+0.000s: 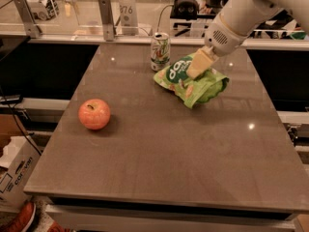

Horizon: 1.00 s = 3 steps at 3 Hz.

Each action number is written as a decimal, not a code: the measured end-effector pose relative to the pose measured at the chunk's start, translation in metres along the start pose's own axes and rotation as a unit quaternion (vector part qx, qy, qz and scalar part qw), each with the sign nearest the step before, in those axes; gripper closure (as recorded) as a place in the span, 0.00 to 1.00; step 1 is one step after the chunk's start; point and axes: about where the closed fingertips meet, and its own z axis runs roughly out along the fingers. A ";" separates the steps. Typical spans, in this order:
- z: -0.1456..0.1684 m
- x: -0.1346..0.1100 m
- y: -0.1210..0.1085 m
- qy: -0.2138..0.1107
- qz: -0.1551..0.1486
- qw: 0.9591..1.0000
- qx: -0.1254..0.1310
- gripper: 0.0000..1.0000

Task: Move green rice chip bag near 7up can

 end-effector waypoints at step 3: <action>0.018 -0.019 -0.004 -0.025 -0.019 0.999 -0.021 0.15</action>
Offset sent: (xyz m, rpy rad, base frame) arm 0.0198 0.0188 -0.0046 0.0800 -0.0174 0.0555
